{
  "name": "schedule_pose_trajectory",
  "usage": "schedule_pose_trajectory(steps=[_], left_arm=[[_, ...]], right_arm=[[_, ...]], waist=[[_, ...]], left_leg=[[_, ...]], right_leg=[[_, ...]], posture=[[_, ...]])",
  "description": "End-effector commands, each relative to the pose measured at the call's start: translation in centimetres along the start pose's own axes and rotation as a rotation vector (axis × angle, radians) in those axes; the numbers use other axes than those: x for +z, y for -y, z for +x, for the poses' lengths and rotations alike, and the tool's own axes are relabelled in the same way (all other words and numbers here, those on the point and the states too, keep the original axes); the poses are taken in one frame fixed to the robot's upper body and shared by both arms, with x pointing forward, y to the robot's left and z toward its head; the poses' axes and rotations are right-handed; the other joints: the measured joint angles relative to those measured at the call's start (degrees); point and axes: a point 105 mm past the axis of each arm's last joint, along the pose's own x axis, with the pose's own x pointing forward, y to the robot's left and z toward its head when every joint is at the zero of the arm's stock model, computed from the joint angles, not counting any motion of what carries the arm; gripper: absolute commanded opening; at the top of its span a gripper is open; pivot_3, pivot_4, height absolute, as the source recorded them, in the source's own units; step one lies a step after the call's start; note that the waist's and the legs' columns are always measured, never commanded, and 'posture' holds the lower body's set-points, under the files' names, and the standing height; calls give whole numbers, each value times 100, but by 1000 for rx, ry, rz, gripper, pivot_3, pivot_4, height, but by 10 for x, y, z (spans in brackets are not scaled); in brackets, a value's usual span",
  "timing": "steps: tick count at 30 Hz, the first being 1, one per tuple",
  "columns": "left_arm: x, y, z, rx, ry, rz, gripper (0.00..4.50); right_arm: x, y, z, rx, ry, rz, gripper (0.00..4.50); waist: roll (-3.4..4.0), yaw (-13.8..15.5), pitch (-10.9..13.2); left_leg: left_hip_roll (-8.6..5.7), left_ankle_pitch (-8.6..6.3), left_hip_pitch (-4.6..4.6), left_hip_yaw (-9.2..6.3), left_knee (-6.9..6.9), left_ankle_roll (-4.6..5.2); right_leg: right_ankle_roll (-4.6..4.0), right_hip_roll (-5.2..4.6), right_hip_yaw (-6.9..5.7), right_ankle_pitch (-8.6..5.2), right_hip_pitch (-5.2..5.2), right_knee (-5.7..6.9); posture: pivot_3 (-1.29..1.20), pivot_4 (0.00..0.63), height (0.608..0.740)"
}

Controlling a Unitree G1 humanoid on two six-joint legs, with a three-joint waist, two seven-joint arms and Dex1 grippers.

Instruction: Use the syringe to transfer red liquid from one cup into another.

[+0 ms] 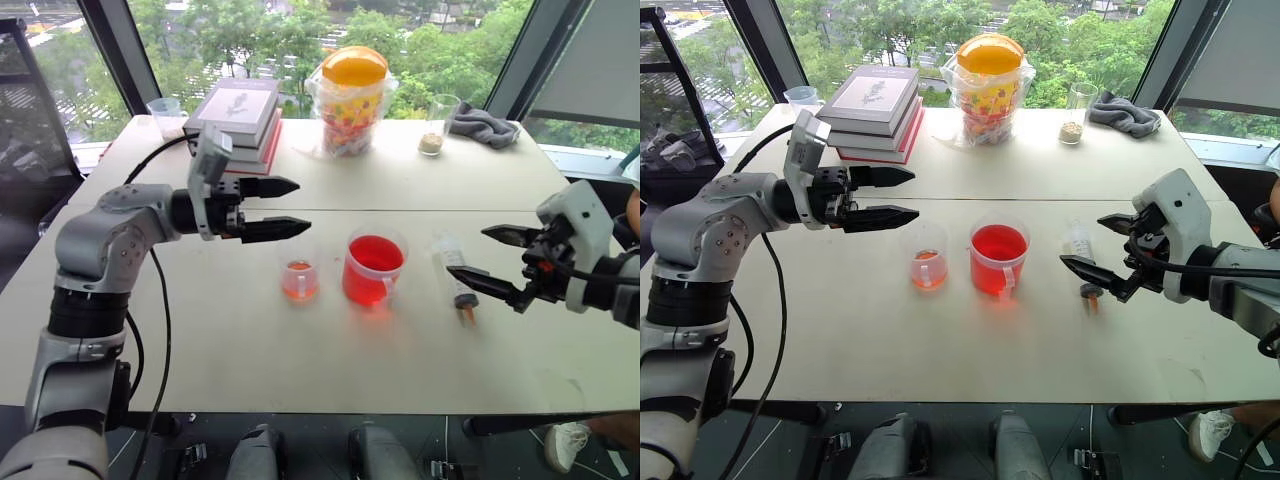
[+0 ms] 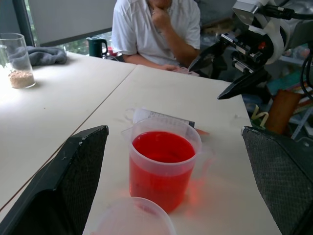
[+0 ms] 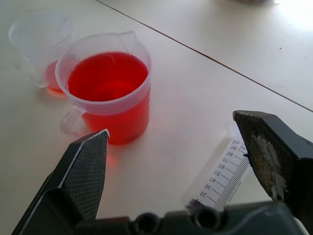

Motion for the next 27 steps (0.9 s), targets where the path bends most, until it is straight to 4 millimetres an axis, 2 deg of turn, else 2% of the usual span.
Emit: schedule_pose_trajectory(steps=[1, 6, 12, 18, 22, 27], left_arm=[[8, 1, -3, -6, 30, 33, 4500], [7, 0, -1, -11, 31, 36, 4500], [4, 0, 4, -20, 43, 37, 4500], [1, 0, 11, -34, 55, 39, 4500], [0, 1, 14, -35, 63, 42, 4500], [0, 3, 12, -8, 74, 46, 4500]], right_arm=[[7, 9, -5, -47, 2, 0, 4459], [-2, 31, -6, -118, -109, 115, 4459], [-7, 48, 4, -94, -267, 310, 4459], [-9, 69, 36, -74, -358, 533, 4459], [-25, 73, 56, -88, -476, 616, 4459], [-46, 72, 82, -101, -582, 618, 4459]], waist=[[0, -1, 0], [0, -6, 0], [0, -23, 0], [1, -32, 0], [1, -11, 0], [2, -16, -1]], left_leg=[[0, 0, 0, 0, 0, 0], [0, 0, 0, 1, 0, 0], [1, 0, 3, -2, -1, 0], [1, -1, -1, 6, -4, 1], [1, -1, -10, 16, -7, 2], [0, -1, -25, 19, -6, 2]], right_leg=[[0, 0, 0, 0, 0, 0], [-1, -1, 1, 0, -1, 0], [-4, -2, 7, -1, -3, 0], [-5, -2, 14, 0, -12, 0], [-3, -2, 14, 1, -22, 0], [15, -2, 12, 11, -33, 0]], posture=[[0, 150, 740], [0, 150, 740], [0, 150, 740], [0, 150, 740], [0, 150, 740], [0, 150, 740]])
